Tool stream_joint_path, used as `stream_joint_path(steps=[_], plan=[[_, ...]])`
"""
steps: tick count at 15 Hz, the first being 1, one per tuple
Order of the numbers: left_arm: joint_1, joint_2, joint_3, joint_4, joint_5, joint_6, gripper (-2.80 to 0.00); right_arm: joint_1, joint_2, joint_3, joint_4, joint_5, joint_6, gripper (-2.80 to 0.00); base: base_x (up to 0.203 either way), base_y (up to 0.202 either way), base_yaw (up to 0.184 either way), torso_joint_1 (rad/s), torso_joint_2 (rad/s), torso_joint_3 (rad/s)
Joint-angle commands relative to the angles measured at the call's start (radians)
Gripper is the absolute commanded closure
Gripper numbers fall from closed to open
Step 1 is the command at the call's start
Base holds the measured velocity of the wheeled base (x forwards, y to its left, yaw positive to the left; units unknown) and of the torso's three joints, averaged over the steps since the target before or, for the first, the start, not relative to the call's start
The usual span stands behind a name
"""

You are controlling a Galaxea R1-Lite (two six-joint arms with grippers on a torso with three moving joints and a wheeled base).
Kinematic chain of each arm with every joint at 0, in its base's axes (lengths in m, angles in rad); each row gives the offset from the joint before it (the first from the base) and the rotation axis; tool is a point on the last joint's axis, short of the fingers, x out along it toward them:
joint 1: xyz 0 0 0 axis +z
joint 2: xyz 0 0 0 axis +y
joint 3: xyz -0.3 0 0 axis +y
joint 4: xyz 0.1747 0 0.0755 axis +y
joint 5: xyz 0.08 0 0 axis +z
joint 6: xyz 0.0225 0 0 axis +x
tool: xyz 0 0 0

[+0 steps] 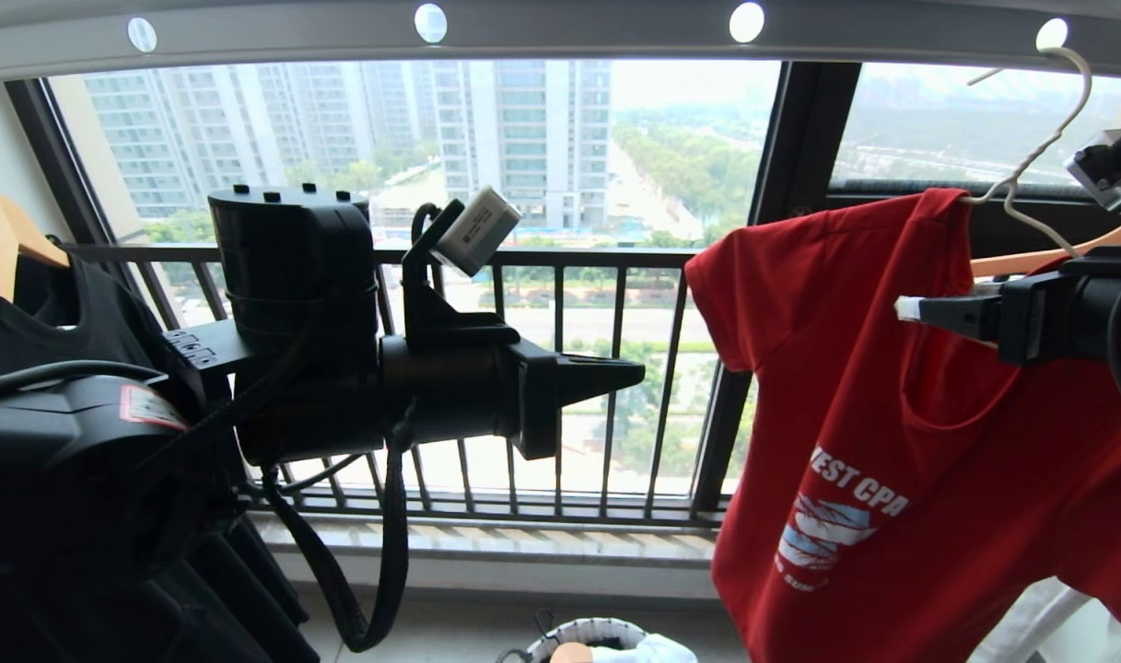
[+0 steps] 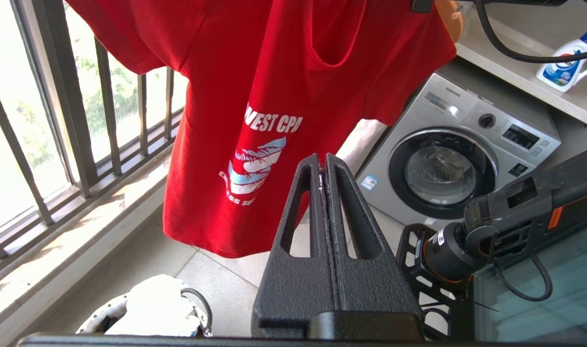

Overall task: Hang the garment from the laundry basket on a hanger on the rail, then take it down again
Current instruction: Take the clothes off the clothes rack

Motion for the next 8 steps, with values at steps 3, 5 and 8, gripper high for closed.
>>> stream_joint_path(steps=[3, 5, 8], plan=[[0.000, -0.005, 0.001, -0.003, -0.002, -0.002, 0.00, 0.036, 0.031, -0.001, -0.018, -0.022, -0.009, -2.80, 0.000, 0.000, 0.000, 0.000, 0.00, 0.000], [0.001, -0.007, 0.001, -0.003, -0.002, -0.002, 0.00, 0.070, 0.041, -0.006, -0.019, -0.038, -0.009, -2.80, 0.000, 0.000, 0.000, 0.000, 0.00, 0.000], [0.001, -0.010, 0.001, -0.004, -0.002, -0.002, 0.00, 0.121, 0.046, -0.017, -0.020, -0.089, -0.008, -2.80, 0.000, 0.000, 0.000, 0.000, 0.00, 0.000]])
